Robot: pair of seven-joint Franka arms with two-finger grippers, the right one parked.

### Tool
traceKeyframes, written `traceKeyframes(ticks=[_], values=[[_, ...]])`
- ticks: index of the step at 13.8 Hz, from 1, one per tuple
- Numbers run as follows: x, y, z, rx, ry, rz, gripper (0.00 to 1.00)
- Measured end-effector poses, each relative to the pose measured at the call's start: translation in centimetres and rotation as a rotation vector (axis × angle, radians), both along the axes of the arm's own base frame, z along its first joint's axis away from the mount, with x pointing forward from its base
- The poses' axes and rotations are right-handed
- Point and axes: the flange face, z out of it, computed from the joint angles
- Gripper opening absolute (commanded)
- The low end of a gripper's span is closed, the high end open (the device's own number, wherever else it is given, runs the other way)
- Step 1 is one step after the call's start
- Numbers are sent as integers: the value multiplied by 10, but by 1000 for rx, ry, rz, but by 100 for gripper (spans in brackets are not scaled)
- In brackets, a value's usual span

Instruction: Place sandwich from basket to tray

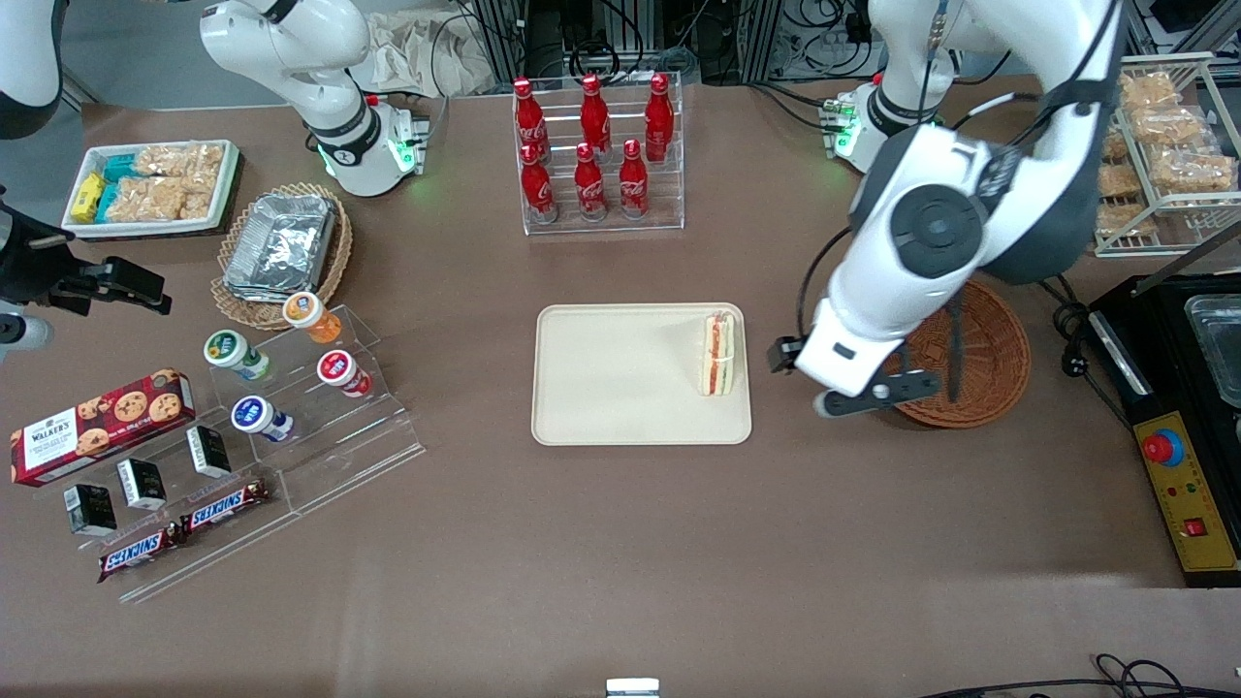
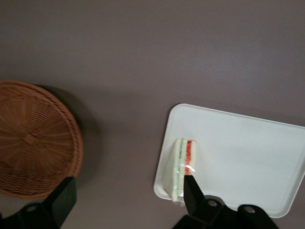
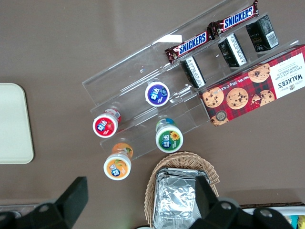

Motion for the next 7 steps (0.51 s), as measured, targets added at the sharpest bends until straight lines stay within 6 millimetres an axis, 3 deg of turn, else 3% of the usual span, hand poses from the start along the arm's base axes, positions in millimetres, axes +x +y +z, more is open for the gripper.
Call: traceKeyframes(ticks=[7], values=[[13,123,51,-11,-13,-65,100]])
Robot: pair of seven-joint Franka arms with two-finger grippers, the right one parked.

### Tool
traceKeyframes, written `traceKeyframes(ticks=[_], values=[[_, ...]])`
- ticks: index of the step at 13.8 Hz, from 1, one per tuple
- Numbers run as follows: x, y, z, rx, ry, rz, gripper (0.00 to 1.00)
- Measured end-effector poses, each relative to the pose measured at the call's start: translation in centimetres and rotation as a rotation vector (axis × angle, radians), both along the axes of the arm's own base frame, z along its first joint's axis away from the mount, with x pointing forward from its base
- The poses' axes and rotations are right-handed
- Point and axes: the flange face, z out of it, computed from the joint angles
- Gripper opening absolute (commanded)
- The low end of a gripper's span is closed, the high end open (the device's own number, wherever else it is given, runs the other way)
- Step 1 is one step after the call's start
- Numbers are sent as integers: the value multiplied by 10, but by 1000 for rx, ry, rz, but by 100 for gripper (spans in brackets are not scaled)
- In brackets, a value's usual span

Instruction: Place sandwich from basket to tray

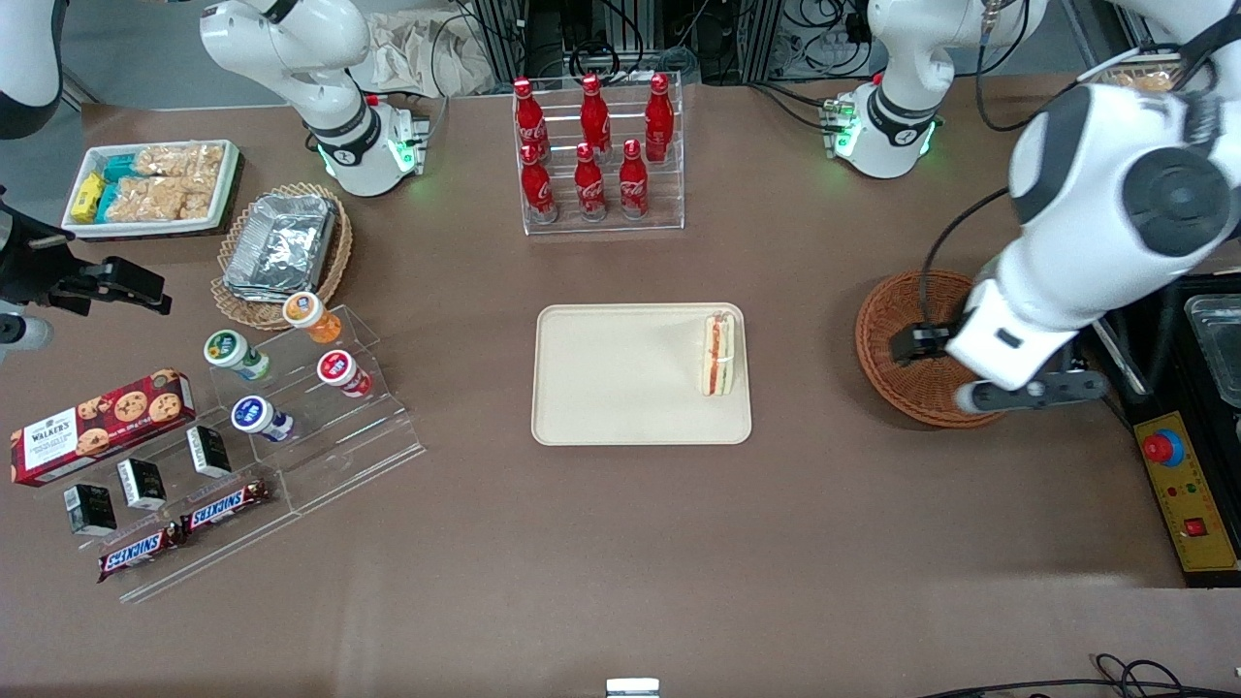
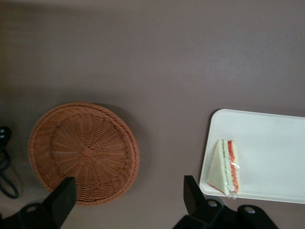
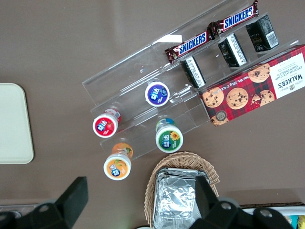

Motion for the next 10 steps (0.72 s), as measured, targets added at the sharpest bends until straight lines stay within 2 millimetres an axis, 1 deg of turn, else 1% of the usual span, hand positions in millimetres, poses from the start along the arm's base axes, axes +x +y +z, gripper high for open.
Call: traceKeyframes(ticks=[2,4,7,8,10], values=[[-6,25,21,1,-24,27,100],[-19,41,43,-9,-46,56,100],[-46,56,74,-16,-87,80,100],[-54,60,82,-16,-91,85,100],[-63,63,86,-13,-72,89,100]])
